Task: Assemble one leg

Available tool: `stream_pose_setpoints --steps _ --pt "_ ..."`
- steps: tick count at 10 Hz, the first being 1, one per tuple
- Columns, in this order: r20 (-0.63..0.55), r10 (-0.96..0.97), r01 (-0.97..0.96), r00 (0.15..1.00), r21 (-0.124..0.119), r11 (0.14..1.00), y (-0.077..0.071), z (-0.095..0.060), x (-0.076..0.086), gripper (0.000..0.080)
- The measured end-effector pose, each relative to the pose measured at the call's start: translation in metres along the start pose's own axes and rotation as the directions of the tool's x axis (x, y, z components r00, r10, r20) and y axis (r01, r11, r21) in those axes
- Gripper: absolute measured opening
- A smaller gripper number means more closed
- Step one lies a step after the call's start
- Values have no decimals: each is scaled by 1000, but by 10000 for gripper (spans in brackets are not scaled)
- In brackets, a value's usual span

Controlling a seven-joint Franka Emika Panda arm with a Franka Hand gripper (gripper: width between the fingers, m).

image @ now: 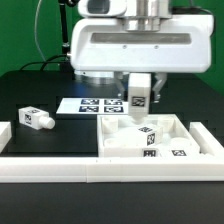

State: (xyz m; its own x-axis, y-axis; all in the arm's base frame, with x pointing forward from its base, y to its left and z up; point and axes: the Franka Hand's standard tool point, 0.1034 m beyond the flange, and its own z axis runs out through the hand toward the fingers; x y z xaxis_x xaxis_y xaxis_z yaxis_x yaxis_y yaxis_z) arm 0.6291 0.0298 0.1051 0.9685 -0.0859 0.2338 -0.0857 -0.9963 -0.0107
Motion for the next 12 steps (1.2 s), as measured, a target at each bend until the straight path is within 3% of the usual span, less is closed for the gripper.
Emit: stream_pose_setpoints --steps 4,6,9,12 --pt "-240 -18 21 971 7 1000 -3 3 0 284" --pt "-356 -32 43 934 25 999 -31 3 3 284" --pt "-353 -43 53 934 20 998 -33 4 2 284" --pt "-355 -107 120 929 16 993 -58 9 -12 284"
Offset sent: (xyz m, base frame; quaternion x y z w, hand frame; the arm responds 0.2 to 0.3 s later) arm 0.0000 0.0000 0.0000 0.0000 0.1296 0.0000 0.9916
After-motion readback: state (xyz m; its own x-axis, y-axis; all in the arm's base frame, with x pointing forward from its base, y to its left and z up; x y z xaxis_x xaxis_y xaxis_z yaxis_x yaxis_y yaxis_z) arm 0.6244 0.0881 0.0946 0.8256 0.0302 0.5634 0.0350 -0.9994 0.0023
